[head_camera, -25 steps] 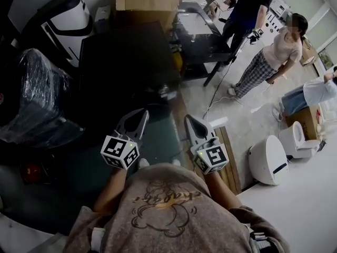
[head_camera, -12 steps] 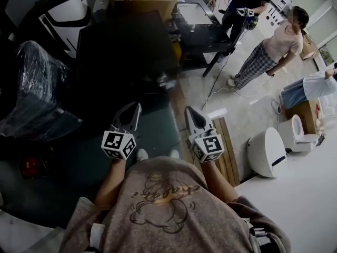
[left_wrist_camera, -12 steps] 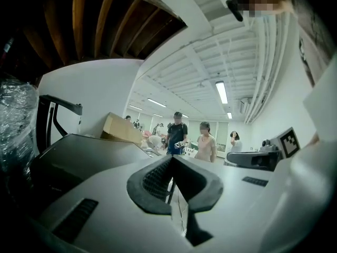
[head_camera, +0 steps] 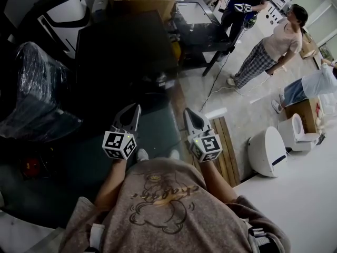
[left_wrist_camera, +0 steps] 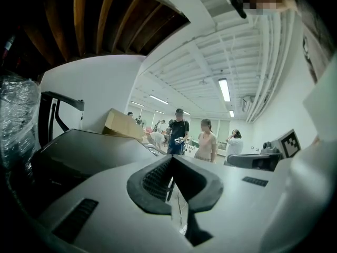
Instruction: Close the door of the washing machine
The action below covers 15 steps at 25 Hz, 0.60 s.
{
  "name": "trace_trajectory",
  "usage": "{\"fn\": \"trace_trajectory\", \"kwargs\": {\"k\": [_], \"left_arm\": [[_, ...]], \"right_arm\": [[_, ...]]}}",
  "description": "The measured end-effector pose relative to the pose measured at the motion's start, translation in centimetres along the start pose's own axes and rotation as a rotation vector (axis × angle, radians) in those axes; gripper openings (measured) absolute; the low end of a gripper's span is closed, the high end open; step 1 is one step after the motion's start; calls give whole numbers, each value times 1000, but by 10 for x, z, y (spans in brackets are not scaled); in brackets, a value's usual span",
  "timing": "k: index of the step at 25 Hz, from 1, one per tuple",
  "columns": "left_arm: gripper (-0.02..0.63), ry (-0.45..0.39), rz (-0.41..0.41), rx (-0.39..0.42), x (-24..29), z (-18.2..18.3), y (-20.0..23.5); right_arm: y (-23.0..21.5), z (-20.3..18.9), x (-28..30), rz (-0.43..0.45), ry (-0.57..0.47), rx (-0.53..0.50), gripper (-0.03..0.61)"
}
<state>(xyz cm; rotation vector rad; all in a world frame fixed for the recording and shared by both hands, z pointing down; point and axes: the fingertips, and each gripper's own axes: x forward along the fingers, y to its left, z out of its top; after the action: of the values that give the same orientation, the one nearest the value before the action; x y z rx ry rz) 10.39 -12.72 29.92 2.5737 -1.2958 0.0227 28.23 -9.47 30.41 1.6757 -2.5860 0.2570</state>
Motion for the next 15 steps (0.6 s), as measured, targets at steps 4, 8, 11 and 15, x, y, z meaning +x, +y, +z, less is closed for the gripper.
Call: {"fn": "trace_trajectory", "kwargs": {"k": [4,8,11,15], "left_arm": [[2,8,-1,-3,0,0,0],[2,4,8,-27,-2,3,1],[2,2,7,-22,-2,5,2],[2,9,14,-15,-2,5,4]], "right_arm": [[5,1,2,11,5,5,0],[7,-1,5,19,13,-1,0],[7,-3,6,25,22,-8,0],[6,-5,7,23,26,-9,0]]}}
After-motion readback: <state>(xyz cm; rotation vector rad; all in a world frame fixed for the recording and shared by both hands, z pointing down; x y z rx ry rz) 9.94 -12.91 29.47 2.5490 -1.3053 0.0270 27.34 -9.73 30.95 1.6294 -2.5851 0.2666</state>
